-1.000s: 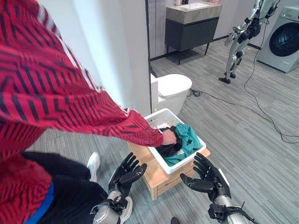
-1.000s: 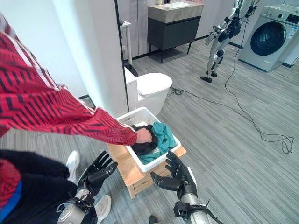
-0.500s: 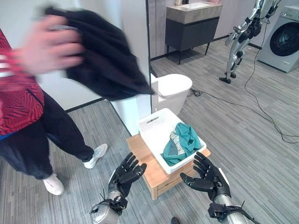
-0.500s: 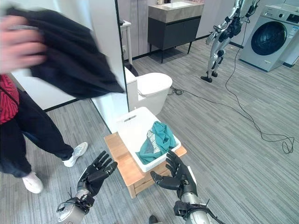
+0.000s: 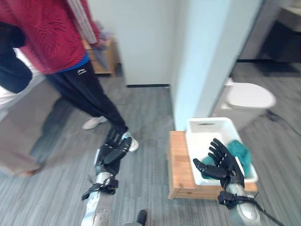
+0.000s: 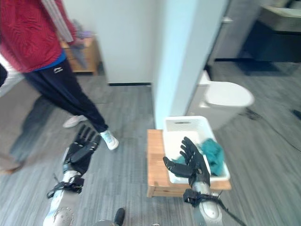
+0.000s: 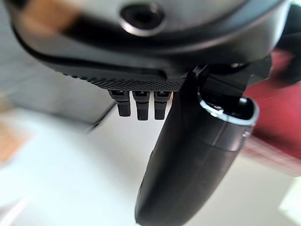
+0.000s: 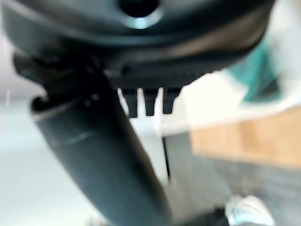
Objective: Pick up bed clothes into laundry basket.
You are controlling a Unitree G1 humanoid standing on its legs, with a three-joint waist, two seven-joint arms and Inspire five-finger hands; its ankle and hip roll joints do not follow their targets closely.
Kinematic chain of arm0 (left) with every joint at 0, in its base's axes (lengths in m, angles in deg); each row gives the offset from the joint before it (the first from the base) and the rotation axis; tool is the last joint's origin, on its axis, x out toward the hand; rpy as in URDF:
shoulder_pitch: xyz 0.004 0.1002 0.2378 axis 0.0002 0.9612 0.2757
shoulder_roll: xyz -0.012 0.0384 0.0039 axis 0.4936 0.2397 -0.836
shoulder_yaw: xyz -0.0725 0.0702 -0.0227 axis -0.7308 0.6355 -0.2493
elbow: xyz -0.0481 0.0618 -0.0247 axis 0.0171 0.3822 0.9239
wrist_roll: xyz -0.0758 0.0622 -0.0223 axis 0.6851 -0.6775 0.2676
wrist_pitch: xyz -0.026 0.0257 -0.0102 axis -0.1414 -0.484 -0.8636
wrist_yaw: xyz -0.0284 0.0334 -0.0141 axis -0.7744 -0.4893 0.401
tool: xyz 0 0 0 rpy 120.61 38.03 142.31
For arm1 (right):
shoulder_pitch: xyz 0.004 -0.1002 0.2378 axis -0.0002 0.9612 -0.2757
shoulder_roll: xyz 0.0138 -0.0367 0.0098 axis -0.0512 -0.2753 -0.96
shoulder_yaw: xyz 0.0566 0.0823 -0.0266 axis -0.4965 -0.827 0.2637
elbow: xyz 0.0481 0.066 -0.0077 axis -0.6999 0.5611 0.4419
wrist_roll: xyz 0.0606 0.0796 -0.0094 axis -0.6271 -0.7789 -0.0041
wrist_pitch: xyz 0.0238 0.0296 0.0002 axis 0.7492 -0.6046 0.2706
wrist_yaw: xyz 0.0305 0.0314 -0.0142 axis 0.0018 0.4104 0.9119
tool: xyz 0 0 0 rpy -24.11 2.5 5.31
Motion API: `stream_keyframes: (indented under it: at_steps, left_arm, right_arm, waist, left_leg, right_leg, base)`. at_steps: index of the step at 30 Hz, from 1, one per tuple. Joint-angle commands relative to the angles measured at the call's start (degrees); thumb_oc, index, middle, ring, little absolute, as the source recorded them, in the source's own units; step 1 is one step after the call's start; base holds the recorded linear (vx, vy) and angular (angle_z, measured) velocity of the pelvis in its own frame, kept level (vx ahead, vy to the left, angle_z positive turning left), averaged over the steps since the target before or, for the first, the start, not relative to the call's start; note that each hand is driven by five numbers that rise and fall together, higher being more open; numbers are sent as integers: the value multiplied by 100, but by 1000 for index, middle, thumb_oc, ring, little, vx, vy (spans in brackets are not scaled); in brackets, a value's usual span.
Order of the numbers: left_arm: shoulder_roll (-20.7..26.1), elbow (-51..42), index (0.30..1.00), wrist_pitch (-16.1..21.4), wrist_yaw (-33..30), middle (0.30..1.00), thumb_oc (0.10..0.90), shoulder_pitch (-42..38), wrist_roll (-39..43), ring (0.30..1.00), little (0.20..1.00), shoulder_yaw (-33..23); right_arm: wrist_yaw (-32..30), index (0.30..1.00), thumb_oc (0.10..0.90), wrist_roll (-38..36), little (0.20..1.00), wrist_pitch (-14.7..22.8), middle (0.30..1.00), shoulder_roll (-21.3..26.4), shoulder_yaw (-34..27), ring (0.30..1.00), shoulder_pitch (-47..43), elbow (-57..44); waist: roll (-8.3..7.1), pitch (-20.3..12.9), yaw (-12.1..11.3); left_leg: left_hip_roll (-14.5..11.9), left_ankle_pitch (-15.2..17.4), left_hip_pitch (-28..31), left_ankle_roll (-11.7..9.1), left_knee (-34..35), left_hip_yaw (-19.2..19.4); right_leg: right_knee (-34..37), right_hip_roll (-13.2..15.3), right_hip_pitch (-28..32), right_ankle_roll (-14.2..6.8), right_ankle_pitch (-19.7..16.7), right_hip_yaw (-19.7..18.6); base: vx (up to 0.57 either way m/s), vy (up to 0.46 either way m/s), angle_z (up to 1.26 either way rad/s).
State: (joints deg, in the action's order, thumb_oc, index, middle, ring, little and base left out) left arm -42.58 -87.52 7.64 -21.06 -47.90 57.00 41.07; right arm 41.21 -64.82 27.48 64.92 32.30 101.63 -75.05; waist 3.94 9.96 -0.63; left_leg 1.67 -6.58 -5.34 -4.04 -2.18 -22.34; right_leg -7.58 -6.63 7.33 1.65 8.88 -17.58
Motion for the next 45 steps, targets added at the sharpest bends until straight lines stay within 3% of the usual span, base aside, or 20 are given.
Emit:
stream_keyframes:
  at_steps: [1, 2, 3, 4, 5, 6, 7, 8, 10, 13, 15, 17, 18, 19, 20, 22, 23, 26, 32, 45]
  left_arm:
    - [311, -727, 900, 768, 191, 900, 800, -349, 43, 900, 900, -154]
    - [276, -696, 900, 769, 192, 900, 800, -344, 51, 900, 900, -142]
    - [300, -753, 900, 792, 128, 900, 800, -300, -59, 900, 900, -183]
    - [301, -759, 900, 789, 124, 900, 800, -299, -61, 900, 900, -186]
    - [349, -873, 900, 806, 69, 900, 800, -259, -187, 900, 900, -237]
    - [349, -885, 900, 799, 61, 900, 800, -253, -194, 900, 900, -240]
    - [486, -989, 900, 860, -44, 900, 800, -330, -416, 900, 900, -341]
    - [486, -989, 900, 860, -44, 900, 800, -330, -416, 900, 900, -341]
    - [617, -1019, 900, 903, -158, 900, 800, -595, -611, 900, 900, -351]
    - [631, -1034, 900, 897, -213, 900, 800, -733, -697, 900, 900, -241]
    - [596, -962, 900, 893, -315, 900, 800, -793, -699, 900, 900, -131]
    - [612, -930, 900, 889, -391, 900, 800, -858, -665, 900, 900, -112]
    - [675, -900, 900, 886, -447, 900, 800, -906, -623, 900, 900, -31]
    - [723, -847, 900, 881, -442, 900, 800, -937, -632, 900, 900, 0]
    - [726, -845, 900, 882, -441, 900, 800, -942, -631, 900, 900, -3]
    - [756, -727, 900, 872, -407, 900, 800, -995, -724, 900, 900, 136]
    - [718, -710, 900, 888, -357, 900, 800, -1038, -700, 900, 900, 194]
    - [712, -710, 900, 901, -351, 900, 800, -1059, -717, 900, 900, 321]
    - [606, -650, 900, 792, -165, 900, 800, -719, -609, 900, 900, 226]
    - [641, -691, 900, 754, -218, 900, 800, -392, -655, 900, 900, 9]
  right_arm:
    - [118, 900, 800, -98, 900, 865, 900, 21, -405, 900, -707, -960]
    - [87, 900, 800, -89, 900, 866, 900, 36, -433, 900, -708, -992]
    - [81, 900, 800, -296, 900, 894, 900, -52, -372, 900, -715, -1037]
    - [82, 900, 800, -296, 900, 894, 900, -54, -370, 900, -717, -1037]
    - [134, 900, 800, -395, 900, 895, 900, -82, -369, 900, -674, -1123]
    - [136, 900, 800, -397, 900, 893, 900, -84, -367, 900, -672, -1126]
    - [183, 900, 800, -471, 900, 918, 900, -120, -331, 900, -606, -1245]
    - [183, 900, 800, -471, 900, 918, 900, -120, -331, 900, -606, -1245]
    - [220, 900, 800, -521, 900, 940, 900, -166, -247, 900, -530, -1205]
    - [172, 900, 800, -579, 900, 963, 900, -236, -179, 900, -487, -1163]
    - [219, 900, 800, -552, 900, 855, 900, -272, 95, 900, -591, -1024]
    - [205, 900, 800, -573, 900, 833, 900, -313, 191, 900, -656, -982]
    - [249, 900, 800, -683, 900, 772, 900, -422, 422, 900, -725, -881]
    - [298, 900, 800, -673, 900, 728, 900, -443, 499, 900, -697, -894]
    - [298, 900, 800, -672, 900, 728, 900, -447, 500, 900, -702, -894]
    - [386, 900, 800, -658, 900, 675, 900, -412, 570, 900, -576, -988]
    - [451, 900, 800, -639, 900, 668, 900, -365, 638, 900, -492, -1034]
    - [463, 900, 800, -497, 900, 692, 900, -276, 618, 900, -340, -1047]
    - [668, 900, 800, -235, 900, 639, 900, -26, 446, 900, -288, -1108]
    - [841, 900, 800, -222, 900, 511, 900, -56, 718, 900, -330, -1015]
  waist:
    - [-462, 46, 42]
    - [-542, 55, 105]
    - [-667, 79, 177]
    - [-665, 70, 188]
    - [-712, 52, 249]
    - [-713, 42, 262]
    - [-705, -72, 413]
    - [-705, -72, 413]
    - [-586, -214, 635]
    - [-475, -256, 693]
    - [-359, -248, 668]
    - [-372, -226, 655]
    - [-364, -87, 694]
    - [-367, -36, 750]
    - [-365, -59, 738]
    - [-367, -99, 903]
    - [-315, -197, 920]
    - [-351, -249, 907]
    - [-432, -546, 565]
    - [-641, -395, 341]
  left_leg:
    - [42, 267, -462, 96, -399, 928]
    - [-74, 460, -414, 114, -685, 1353]
    - [-303, 928, -178, 140, -1070, 2043]
    - [-306, 906, -196, 135, -1064, 2032]
    - [-476, 1123, -16, 147, -1172, 2419]
    - [-478, 1105, -36, 144, -1171, 2408]
    - [-874, 1263, 410, 104, -1165, 3117]
    - [-874, 1263, 410, 104, -1165, 3117]
    - [-1083, 1399, 879, -43, -916, 4018]
    - [-1072, 1331, 863, -59, -720, 4355]
    - [-811, 1386, 935, 75, -418, 3881]
    - [-778, 1398, 887, 165, -436, 3826]
    - [-698, 1489, 939, 332, -459, 3698]
    - [-669, 1483, 919, 360, -453, 3585]
    - [-676, 1457, 888, 357, -442, 3599]
    - [-500, 1457, 859, 393, -400, 3216]
    - [-434, 1403, 832, 354, -269, 2970]
    - [-347, 1388, 736, 349, -341, 2712]
    - [-342, 1155, 882, 245, 40, 2594]
    - [-346, 1200, 915, 262, -64, 2439]
  right_leg:
    - [-21, 131, -334, -306, 153, 47]
    - [-6, 244, -431, -336, 88, 339]
    - [115, 524, -524, -346, -11, 913]
    - [129, 520, -535, -344, -35, 923]
    - [180, 666, -562, -365, -73, 1217]
    - [195, 664, -570, -363, -94, 1228]
    - [260, 828, -639, -399, -128, 1738]
    - [260, 828, -639, -399, -128, 1738]
    - [353, 1006, -624, -463, -133, 2524]
    - [287, 1083, -596, -514, -166, 2964]
    - [-153, 1215, -697, -634, -169, 3061]
    - [-525, 1311, -896, -676, -201, 3036]
    - [-1234, 1381, -1198, -847, -239, 2691]
    - [-1430, 1262, -1309, -894, -135, 2301]
    - [-1414, 1252, -1345, -886, -165, 2290]
    - [-1269, 880, -1239, -869, 89, 1275]
    - [-721, 843, -1221, -781, 11, 688]
    - [-296, 933, -1047, -752, -118, 695]
    - [753, 1014, -318, -691, -336, 1054]
    - [731, 980, -268, -686, -418, 1288]
  base:
    - [-358, -28, 195]
    - [-486, 0, 208]
    - [-339, -5, 133]
    - [-324, 11, 120]
    - [-103, 5, 99]
    - [-228, 35, 165]
    - [-140, 25, 145]
    - [-176, 65, 143]
    - [-157, 128, 120]
    - [-71, 92, 150]
    - [13, 203, 107]
    - [0, 149, 63]
    - [-35, 129, 53]
    - [-32, 127, 50]
    - [-28, 46, 33]
    - [47, 11, 66]
    - [76, -24, 106]
    - [47, -55, 77]
    - [75, -94, 39]
    - [-20, -24, 12]
